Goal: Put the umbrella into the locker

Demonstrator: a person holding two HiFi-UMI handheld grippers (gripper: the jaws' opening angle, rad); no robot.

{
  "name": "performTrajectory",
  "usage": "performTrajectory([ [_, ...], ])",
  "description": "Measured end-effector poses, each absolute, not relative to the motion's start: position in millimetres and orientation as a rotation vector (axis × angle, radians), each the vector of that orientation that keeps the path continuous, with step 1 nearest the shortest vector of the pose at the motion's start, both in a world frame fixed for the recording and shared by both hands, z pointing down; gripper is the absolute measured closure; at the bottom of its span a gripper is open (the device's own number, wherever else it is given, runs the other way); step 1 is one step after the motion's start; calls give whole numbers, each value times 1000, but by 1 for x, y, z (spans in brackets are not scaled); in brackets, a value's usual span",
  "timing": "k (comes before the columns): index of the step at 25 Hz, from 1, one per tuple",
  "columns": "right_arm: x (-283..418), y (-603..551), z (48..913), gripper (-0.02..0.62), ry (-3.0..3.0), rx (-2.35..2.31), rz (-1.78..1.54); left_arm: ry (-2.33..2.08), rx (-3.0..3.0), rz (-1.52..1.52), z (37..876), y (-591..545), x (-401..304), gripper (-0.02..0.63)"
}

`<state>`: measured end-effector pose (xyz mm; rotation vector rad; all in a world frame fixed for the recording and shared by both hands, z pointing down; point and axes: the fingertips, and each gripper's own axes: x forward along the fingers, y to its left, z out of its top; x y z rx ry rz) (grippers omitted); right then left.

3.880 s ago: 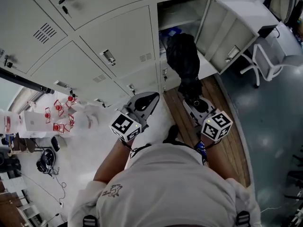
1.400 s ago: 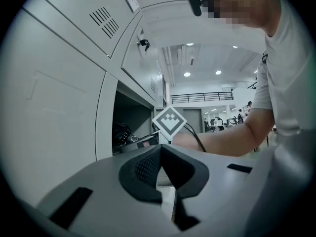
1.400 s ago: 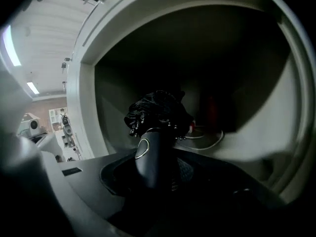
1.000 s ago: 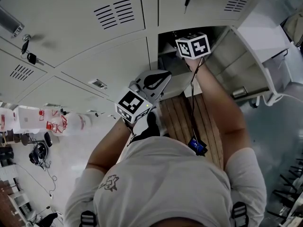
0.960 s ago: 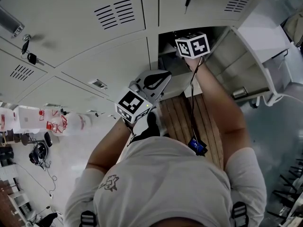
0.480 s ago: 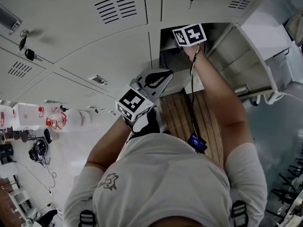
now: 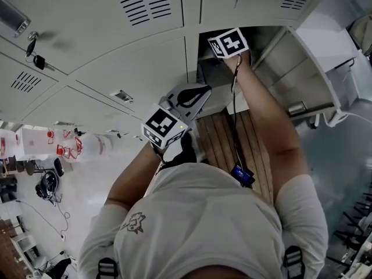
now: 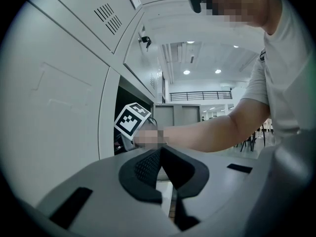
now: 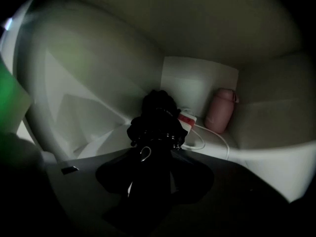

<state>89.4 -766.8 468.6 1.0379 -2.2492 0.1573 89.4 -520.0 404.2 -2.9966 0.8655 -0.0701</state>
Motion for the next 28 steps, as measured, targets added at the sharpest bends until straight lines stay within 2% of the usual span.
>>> performTrajectory([
  [4,93,-766,467,353,-2252,1071,139,854,-2990,-78,405,-516,91,594],
  [10,96,-757,459,333,-2280,1098,108,849,-2994,-74,405,-511,89,594],
  [23,121,-694,418,337,-2405,1170,100,826,-2963,-42,388,-488,102,594],
  [28,135,-645,399,394,-2476,1171,67,834,-2955,-28,381,-469,108,594],
])
